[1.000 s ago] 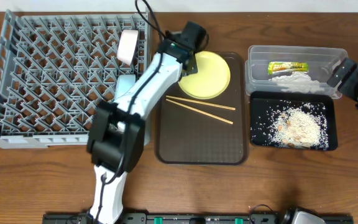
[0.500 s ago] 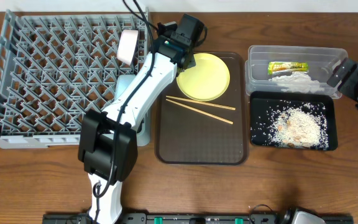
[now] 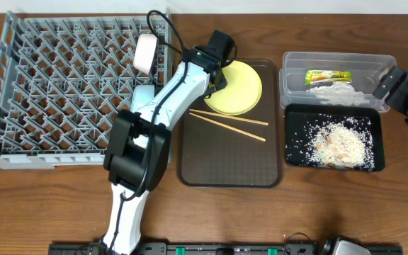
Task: Sort waste into correct bins and load items into the dishwasher
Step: 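Grasp the yellow plate rim with the left gripper and tilt it up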
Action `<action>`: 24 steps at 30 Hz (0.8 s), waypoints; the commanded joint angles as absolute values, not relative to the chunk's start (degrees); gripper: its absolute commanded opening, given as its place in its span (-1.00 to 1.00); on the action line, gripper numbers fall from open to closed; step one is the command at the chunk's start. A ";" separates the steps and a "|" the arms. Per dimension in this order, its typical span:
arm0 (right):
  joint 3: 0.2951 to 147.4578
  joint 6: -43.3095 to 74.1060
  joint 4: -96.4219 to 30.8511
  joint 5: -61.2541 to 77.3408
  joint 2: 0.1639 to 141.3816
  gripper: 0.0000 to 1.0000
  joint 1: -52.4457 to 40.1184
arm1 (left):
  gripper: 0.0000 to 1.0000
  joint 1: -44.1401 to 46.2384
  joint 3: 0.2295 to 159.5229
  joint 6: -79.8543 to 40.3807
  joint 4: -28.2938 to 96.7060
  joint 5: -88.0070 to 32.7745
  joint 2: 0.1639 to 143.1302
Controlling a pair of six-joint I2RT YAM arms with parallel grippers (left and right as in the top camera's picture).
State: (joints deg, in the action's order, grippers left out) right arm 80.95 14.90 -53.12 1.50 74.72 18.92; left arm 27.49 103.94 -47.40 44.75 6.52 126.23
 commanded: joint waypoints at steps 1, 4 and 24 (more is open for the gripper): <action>81.65 15.42 -53.21 1.32 74.30 0.99 19.11 | -0.01 27.14 103.15 -50.70 44.95 4.38 128.27; 81.65 15.42 -53.21 1.32 74.30 0.98 19.11 | 0.00 27.14 102.35 -51.86 44.75 4.03 128.51; 81.65 15.40 -53.23 1.32 74.30 0.98 19.11 | 0.03 27.11 93.62 -54.35 33.36 -1.15 128.51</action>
